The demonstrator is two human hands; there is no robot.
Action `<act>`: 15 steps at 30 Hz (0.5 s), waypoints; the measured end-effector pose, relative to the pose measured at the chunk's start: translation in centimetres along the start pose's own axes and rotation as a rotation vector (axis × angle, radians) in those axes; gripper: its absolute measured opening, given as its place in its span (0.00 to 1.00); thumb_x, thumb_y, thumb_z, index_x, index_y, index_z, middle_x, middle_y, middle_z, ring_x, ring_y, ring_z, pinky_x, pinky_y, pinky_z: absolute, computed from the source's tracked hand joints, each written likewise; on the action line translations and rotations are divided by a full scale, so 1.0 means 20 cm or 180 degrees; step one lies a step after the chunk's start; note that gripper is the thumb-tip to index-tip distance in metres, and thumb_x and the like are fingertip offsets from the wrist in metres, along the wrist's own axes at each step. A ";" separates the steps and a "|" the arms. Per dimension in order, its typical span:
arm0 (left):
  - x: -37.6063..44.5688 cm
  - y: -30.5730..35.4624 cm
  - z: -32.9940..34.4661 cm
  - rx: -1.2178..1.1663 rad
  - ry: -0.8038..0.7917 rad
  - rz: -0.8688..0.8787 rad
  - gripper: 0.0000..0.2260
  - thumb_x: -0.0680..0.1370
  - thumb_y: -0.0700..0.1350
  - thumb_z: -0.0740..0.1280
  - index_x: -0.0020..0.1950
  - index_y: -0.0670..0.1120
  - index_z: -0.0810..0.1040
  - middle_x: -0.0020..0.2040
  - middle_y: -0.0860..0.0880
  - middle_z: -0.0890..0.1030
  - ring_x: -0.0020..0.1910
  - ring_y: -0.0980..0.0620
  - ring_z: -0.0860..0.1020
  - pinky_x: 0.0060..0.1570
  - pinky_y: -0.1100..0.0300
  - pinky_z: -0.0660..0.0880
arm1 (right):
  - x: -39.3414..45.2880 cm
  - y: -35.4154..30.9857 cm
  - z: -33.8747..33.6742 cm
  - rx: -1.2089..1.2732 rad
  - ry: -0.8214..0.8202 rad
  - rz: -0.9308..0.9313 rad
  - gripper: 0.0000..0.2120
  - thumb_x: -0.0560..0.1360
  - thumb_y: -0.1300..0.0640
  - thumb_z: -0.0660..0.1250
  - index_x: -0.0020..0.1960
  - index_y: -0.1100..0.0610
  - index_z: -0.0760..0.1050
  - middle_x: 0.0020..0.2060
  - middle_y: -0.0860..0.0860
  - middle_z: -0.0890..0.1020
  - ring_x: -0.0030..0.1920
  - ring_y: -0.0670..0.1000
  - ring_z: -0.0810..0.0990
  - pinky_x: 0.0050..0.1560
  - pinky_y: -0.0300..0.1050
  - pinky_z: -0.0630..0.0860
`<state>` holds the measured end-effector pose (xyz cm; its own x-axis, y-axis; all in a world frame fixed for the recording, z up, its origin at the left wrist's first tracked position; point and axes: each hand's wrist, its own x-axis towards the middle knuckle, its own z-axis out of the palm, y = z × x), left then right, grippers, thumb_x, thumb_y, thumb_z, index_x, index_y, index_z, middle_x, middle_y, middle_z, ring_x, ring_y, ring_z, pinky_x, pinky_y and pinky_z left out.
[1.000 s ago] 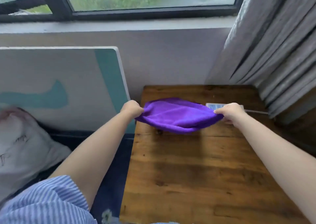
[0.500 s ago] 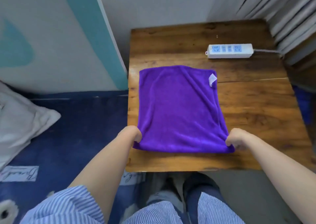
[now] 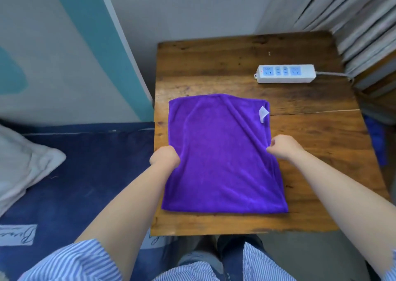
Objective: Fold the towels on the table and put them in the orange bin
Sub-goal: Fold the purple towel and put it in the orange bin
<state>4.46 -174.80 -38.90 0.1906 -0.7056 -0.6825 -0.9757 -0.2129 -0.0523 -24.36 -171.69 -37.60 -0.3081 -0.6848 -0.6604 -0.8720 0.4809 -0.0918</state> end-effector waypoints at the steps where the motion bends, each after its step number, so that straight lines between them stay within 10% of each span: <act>1: 0.03 0.03 -0.05 0.0010 0.0060 0.0058 0.13 0.75 0.36 0.56 0.58 0.40 0.74 0.60 0.43 0.76 0.58 0.43 0.75 0.51 0.56 0.73 | 0.04 -0.03 -0.03 0.0014 0.0120 -0.0074 0.09 0.73 0.60 0.60 0.40 0.62 0.77 0.50 0.62 0.81 0.52 0.60 0.78 0.43 0.41 0.67; 15: 0.52 0.36 -0.37 0.0094 0.0487 0.0324 0.17 0.76 0.36 0.53 0.65 0.41 0.65 0.61 0.40 0.72 0.61 0.40 0.71 0.52 0.50 0.71 | 0.56 -0.17 -0.20 -0.0063 0.0835 -0.0615 0.18 0.77 0.56 0.60 0.65 0.59 0.69 0.61 0.57 0.73 0.61 0.58 0.69 0.58 0.51 0.71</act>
<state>0.23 -188.73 -41.00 0.1028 -0.8175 -0.5667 -0.9931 -0.1169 -0.0115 -26.33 -183.30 -41.71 -0.2215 -0.8813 -0.4174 -0.9303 0.3193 -0.1805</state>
